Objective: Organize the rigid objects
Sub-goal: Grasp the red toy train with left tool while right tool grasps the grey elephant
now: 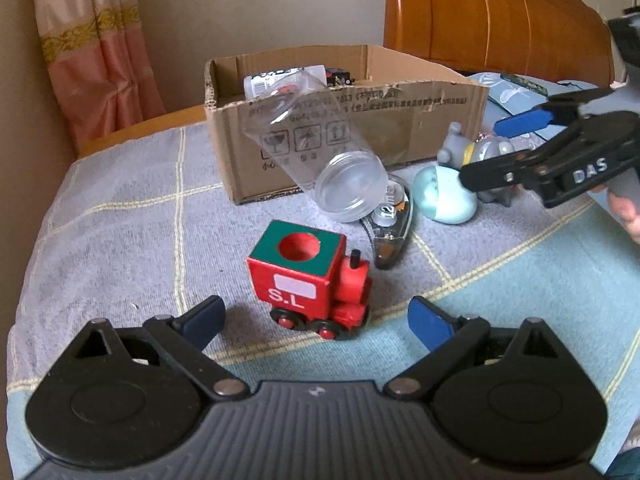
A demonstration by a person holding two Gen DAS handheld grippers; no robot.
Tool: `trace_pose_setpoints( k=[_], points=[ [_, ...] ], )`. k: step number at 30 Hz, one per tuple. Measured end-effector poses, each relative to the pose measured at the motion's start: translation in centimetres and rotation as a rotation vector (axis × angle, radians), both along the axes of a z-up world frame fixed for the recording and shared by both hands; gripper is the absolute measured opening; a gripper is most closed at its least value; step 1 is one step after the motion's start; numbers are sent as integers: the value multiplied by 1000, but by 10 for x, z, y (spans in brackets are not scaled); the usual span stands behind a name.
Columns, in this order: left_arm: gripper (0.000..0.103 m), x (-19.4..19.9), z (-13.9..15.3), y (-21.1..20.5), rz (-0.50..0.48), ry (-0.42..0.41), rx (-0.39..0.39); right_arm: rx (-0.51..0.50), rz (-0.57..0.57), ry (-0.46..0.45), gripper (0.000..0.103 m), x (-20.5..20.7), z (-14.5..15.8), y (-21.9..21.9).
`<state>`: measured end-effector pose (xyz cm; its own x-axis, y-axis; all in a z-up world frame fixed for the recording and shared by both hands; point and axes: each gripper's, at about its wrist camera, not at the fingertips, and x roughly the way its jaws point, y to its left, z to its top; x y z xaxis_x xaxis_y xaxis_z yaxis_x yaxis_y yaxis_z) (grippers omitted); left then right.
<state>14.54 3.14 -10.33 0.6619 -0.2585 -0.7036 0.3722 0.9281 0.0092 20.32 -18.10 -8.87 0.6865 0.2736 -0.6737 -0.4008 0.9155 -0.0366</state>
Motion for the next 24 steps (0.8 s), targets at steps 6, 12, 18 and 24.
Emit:
trace_pose_setpoints(
  k=[6, 12, 18, 24],
  points=[
    [98, -2, -1, 1, -5, -7, -3, 7, 34, 54, 103, -12, 0, 1],
    [98, -1, 0, 0, -13, -10, 1, 45, 98, 108, 103, -44, 9, 6],
    [98, 0, -1, 1, -16, -2, -2, -31, 169, 94, 103, -60, 14, 19],
    [93, 0, 0, -1, -30, -8, 2, -53, 116, 47, 103, -36, 25, -2]
  ],
)
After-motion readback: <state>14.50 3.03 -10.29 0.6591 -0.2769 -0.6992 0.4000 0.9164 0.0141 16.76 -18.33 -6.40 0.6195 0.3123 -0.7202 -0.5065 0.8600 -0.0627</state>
